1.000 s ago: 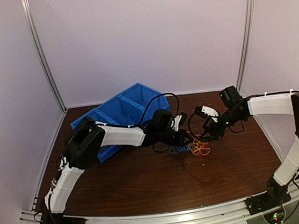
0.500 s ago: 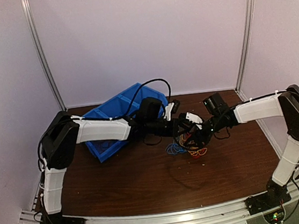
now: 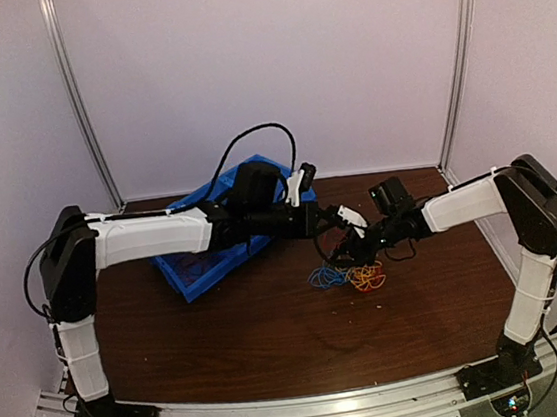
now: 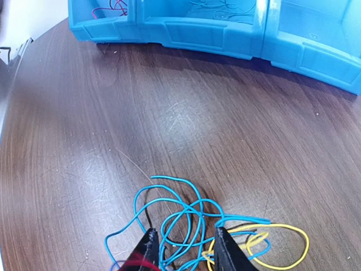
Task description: Untangle the cables
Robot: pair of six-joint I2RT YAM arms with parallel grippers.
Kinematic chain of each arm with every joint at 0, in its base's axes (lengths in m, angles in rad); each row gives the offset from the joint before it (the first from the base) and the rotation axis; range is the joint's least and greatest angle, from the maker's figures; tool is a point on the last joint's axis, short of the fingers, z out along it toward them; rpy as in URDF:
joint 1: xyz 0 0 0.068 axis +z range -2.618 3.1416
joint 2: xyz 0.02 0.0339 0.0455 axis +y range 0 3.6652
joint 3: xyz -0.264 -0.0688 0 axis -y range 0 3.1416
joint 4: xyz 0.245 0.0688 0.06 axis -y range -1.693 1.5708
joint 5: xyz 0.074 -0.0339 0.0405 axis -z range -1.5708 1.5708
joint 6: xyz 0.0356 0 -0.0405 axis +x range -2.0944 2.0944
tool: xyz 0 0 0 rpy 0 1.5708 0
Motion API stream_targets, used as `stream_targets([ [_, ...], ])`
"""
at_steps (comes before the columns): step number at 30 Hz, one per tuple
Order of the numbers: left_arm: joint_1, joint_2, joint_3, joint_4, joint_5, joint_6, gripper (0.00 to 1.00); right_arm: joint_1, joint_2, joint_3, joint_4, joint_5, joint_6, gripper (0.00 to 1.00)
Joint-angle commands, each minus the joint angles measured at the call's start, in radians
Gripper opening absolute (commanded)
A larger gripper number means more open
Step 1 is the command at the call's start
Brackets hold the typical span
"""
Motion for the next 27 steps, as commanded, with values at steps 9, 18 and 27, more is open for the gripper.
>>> stream_targets([
  [9,0.038,-0.307,-0.052,-0.057,-0.166,0.117,0.00,-0.025,0.036,-0.050,0.059,-0.069,0.082,0.14],
  [18,0.103,-0.489,0.046,-0.247,-0.334,0.263,0.00,-0.046,0.084,-0.041,0.062,-0.101,0.117,0.11],
  [27,0.123,-0.581,0.307,-0.460,-0.529,0.408,0.00,-0.049,0.111,-0.032,0.053,-0.111,0.123,0.04],
])
